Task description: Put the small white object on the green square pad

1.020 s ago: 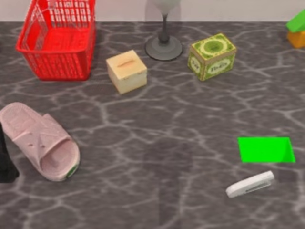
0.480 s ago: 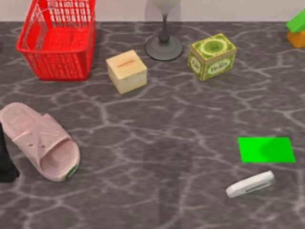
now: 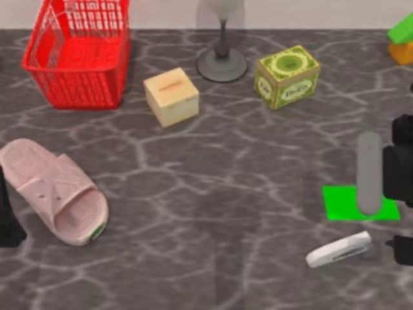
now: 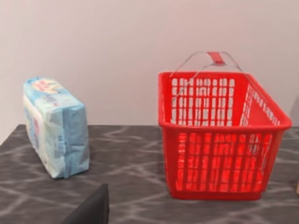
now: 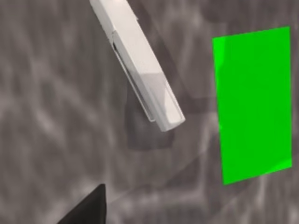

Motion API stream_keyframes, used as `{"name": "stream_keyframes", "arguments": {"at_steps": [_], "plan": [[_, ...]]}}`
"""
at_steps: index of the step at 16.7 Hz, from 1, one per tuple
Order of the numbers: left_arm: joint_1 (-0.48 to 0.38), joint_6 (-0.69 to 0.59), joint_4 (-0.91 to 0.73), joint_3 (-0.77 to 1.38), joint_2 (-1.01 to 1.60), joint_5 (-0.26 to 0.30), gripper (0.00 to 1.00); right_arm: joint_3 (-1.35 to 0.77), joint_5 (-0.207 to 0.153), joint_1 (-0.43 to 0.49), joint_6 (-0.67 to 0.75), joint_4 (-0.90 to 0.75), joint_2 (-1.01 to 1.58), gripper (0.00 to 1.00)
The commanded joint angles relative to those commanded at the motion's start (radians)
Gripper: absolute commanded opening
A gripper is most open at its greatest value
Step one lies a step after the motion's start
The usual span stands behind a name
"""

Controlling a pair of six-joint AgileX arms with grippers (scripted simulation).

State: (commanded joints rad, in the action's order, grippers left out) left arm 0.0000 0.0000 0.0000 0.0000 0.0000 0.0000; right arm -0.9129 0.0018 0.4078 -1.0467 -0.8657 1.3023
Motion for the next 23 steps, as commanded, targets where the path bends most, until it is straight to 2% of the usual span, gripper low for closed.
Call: {"name": "stream_keyframes", "arguments": {"at_steps": [6,14,17,23], "plan": [[0.0,0.0,0.0,0.0,0.0,0.0,1.0,-0.247,-0.003,0.107,-0.271,-0.211,0.325,1.0],[0.0,0.0,0.0,0.0,0.0,0.0,1.0,-0.28,-0.003,0.119,-0.31,-0.234,0.366,1.0],[0.0,0.0,0.0,0.0,0.0,0.0,1.0,-0.236,-0.003,0.122,-0.311,-0.166,0.395,1.0],[0.0,0.0,0.0,0.0,0.0,0.0,1.0,-0.078,-0.003,0.126,-0.306,0.112,0.506,1.0]]}}
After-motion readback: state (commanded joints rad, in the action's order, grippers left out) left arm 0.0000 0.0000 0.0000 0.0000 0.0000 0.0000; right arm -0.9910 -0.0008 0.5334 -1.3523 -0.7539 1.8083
